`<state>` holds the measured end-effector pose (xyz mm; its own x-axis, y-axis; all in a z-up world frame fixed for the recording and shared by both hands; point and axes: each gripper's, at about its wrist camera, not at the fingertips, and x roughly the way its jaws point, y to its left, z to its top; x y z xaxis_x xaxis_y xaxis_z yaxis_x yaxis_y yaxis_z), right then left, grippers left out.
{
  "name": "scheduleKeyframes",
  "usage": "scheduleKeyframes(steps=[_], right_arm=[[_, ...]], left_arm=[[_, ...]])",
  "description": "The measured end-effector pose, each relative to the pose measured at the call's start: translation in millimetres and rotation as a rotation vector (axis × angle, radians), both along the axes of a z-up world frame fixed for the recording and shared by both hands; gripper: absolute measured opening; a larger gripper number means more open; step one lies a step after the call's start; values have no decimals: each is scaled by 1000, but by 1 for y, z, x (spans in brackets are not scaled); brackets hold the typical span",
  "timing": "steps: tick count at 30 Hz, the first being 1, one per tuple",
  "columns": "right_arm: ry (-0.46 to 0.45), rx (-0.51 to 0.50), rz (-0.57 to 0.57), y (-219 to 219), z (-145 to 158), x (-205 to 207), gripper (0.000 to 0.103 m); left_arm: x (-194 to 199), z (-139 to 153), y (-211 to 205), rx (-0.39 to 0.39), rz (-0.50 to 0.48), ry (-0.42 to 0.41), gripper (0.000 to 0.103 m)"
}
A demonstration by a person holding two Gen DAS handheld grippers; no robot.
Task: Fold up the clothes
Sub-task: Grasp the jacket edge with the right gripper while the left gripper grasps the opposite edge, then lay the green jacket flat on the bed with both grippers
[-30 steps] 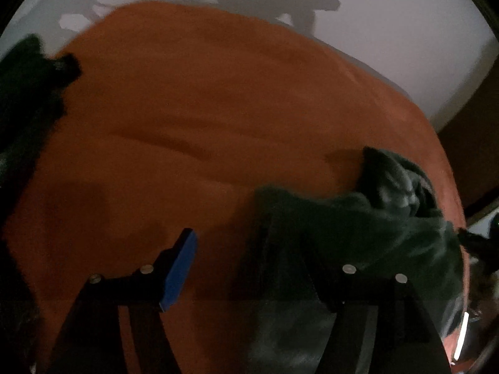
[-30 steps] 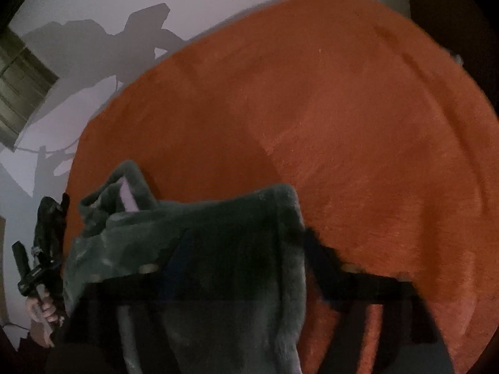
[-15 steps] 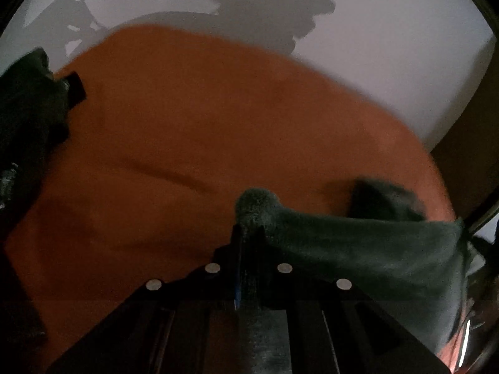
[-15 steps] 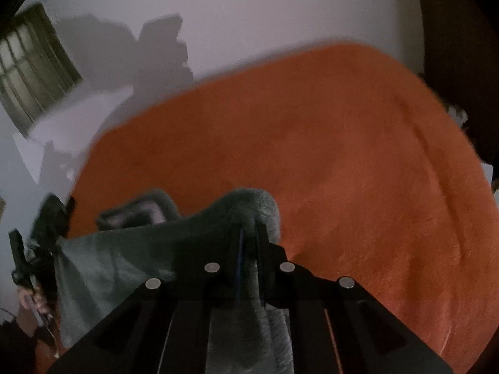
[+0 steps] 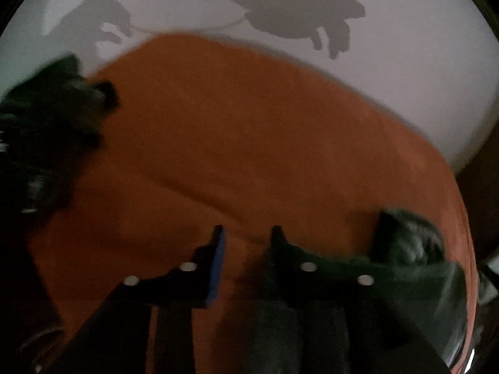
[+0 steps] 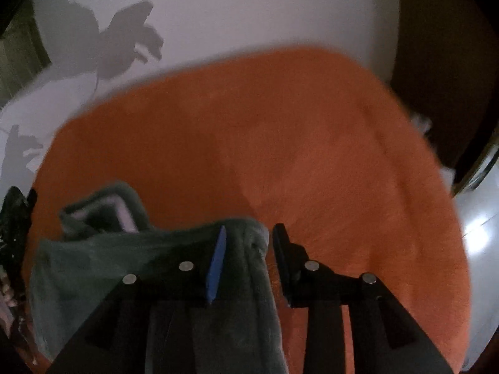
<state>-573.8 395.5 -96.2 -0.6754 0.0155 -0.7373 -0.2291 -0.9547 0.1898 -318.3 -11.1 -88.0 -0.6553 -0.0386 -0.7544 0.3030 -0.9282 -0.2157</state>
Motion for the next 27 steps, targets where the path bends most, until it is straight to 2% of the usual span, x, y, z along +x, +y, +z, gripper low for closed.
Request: scheduleKeyframes(steps=[2, 3, 6, 7, 10, 12, 15, 18, 20, 21, 24, 27], right_arm=[[97, -59, 0, -17, 18, 27, 34], [118, -92, 6, -28, 20, 37, 38], [115, -149, 56, -77, 6, 50, 41], [102, -147, 81, -94, -2, 49, 41], [39, -81, 141, -144, -29, 37, 41], [19, -41, 135, -154, -43, 30, 38], [-16, -14, 140, -155, -53, 20, 28], [-60, -2, 168, -162, -63, 6, 28], [-159, 2, 184, -175, -93, -16, 28], [-175, 4, 172, -176, -102, -16, 28], [-141, 15, 144, -177, -114, -11, 28], [-134, 23, 129, -182, -104, -8, 28]], left_arm=[[24, 14, 12, 24, 14, 20, 53], [37, 16, 27, 42, 2, 26, 56], [66, 8, 80, 53, -65, 16, 69], [75, 2, 103, 26, -95, 3, 73], [85, -27, 172, -115, -159, -70, 74], [77, -47, 202, -175, -161, -113, 74], [67, -60, 215, -201, -156, -161, 74], [65, -59, 221, -218, -133, -159, 74], [65, -66, 229, -247, -120, -157, 77], [62, -72, 235, -280, -131, -170, 77], [66, -85, 247, -375, -158, -169, 79], [80, -80, 245, -375, -154, -138, 79]])
